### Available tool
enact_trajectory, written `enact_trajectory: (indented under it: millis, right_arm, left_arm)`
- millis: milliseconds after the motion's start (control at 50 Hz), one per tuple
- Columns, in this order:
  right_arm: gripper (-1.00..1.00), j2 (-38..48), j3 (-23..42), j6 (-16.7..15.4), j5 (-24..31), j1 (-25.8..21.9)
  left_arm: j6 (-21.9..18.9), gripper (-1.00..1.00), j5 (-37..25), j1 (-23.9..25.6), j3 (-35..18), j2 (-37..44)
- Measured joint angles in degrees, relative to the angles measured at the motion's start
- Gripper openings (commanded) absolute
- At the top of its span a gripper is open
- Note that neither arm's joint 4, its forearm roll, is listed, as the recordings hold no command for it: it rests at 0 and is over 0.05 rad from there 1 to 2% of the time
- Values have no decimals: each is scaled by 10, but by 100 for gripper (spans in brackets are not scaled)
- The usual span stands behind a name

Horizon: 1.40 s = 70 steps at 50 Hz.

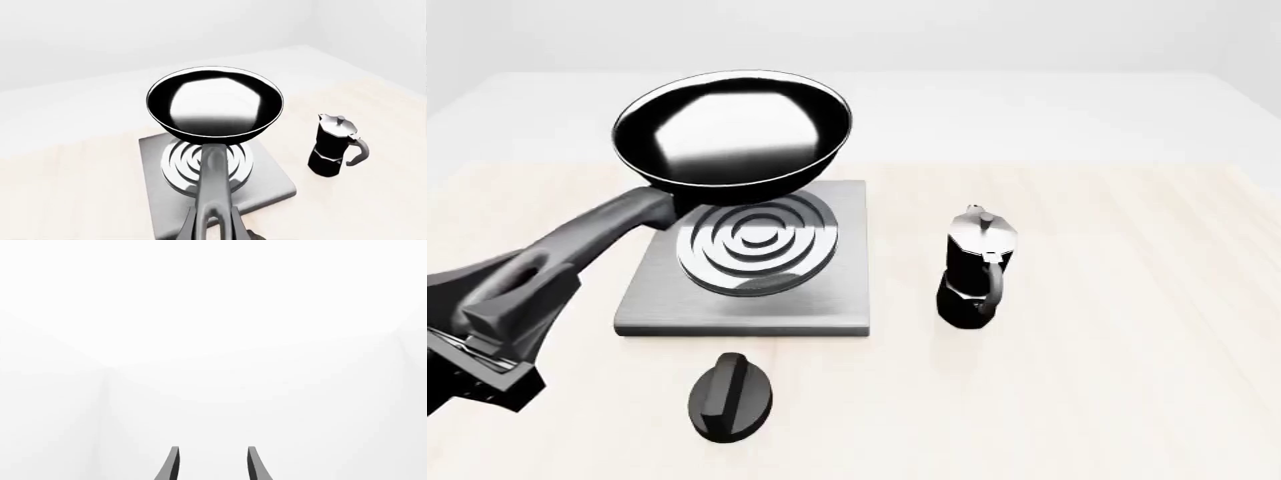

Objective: Put the frying pan on the stove.

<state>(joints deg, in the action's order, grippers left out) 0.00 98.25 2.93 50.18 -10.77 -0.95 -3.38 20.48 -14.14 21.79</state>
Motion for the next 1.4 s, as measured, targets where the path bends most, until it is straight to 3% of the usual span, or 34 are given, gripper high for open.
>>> enact_trajectory:
  millis: [1400]
  right_arm:
    - [100,0,-7,1,-8,3]
  left_arm:
    - [30,-100,132,-14,69,115]
